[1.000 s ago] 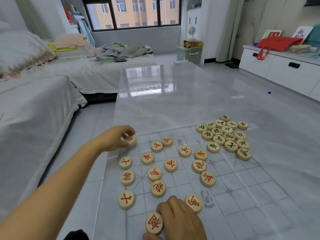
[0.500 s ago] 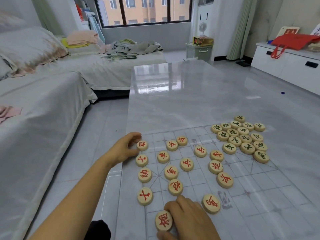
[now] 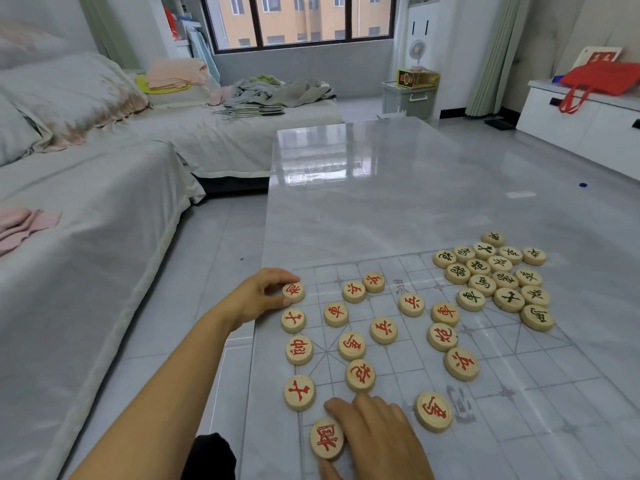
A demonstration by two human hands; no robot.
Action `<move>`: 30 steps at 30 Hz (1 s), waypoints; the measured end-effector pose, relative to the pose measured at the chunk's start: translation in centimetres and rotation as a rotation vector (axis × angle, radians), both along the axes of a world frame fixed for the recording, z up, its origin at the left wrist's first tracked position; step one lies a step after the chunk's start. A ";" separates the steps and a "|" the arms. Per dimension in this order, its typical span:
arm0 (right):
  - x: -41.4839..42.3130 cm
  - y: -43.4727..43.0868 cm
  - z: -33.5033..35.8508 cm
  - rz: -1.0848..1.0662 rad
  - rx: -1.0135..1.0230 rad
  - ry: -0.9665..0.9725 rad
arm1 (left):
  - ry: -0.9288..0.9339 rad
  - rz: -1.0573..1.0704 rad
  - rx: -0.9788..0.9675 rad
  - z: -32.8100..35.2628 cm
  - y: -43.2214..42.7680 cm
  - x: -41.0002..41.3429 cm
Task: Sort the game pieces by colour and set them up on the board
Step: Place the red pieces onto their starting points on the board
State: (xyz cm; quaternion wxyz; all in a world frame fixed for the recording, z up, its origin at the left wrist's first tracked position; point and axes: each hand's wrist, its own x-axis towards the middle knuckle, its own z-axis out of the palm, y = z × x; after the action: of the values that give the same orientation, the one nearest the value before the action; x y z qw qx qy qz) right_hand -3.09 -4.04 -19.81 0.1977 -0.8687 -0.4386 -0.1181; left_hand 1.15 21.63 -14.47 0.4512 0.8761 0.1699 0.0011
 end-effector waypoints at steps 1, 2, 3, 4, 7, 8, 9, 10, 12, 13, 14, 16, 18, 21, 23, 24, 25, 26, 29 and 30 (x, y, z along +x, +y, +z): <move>0.1 0.0 0.0 0.011 0.008 -0.006 | 0.034 -0.032 0.009 0.2 0.2 0.0; 0.1 0.0 0.0 0.020 0.002 -0.008 | 0.063 -0.048 0.001 0.4 0.3 -0.1; 0.1 0.0 0.0 0.027 0.000 -0.004 | 0.075 -0.045 -0.036 0.4 0.5 -0.1; 0.2 0.0 0.1 0.030 -0.002 0.013 | 0.066 -0.017 -0.098 0.4 0.5 -0.1; 0.3 0.2 0.5 0.023 -0.043 0.063 | -0.005 0.171 -0.181 0.0 -0.1 0.2; 0.3 0.3 0.7 0.016 -0.051 0.048 | -0.011 0.217 -0.126 -0.2 -0.5 0.5; 0.4 0.3 0.9 0.008 -0.052 0.033 | -0.006 0.239 -0.055 -0.4 -1.0 0.8; 0.3 0.2 0.9 0.002 -0.050 0.028 | 0.005 0.243 0.027 -0.5 -1.4 1.1; 0.2 0.1 0.9 0.009 -0.049 0.045 | 0.023 0.229 0.132 -0.3 -1.6 1.3; 0.1 0.1 0.9 0.014 -0.053 0.055 | 0.032 0.214 0.140 -0.2 -1.4 1.3; 0.0 0.0 0.8 0.018 -0.053 0.058 | 0.038 0.192 0.132 -0.1 -1.1 1.3; 0.0 -0.1 0.3 0.029 -0.030 0.039 | 0.045 0.146 0.096 0.2 -0.5 0.9; -0.1 -0.2 0.1 0.045 -0.015 0.046 | 0.039 0.125 0.049 0.3 -0.3 0.5; -0.2 -0.2 0.8 0.058 -0.015 0.099 | 0.018 0.121 -0.052 0.0 -0.2 -0.1; -0.2 -0.2 1.2 0.057 -0.025 0.107 | -0.017 0.152 -0.123 -0.3 -0.2 -0.4; -0.2 -0.3 1.2 0.057 -0.029 0.105 | -0.037 0.162 -0.131 -0.4 -0.2 -0.5; -0.2 -0.3 1.2 0.058 -0.028 0.099 | -0.056 0.165 -0.124 -0.5 -0.3 -0.6; -0.3 -0.4 1.2 0.061 -0.018 0.094 | -0.069 0.164 -0.116 -0.6 -0.3 -0.6; -0.3 -0.5 0.7 0.065 0.042 0.063 | -0.081 0.154 -0.118 -0.7 -0.4 -0.6; -0.3 -0.5 0.5 0.063 0.054 0.053 | -0.083 0.153 -0.118 -0.8 -0.4 -0.6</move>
State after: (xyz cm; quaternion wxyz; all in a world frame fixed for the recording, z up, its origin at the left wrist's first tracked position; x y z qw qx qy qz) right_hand -3.41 -4.54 -19.30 0.2364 -0.8515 -0.4570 -0.1007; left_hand 0.57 21.21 -15.25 0.5074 0.8316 0.2171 0.0616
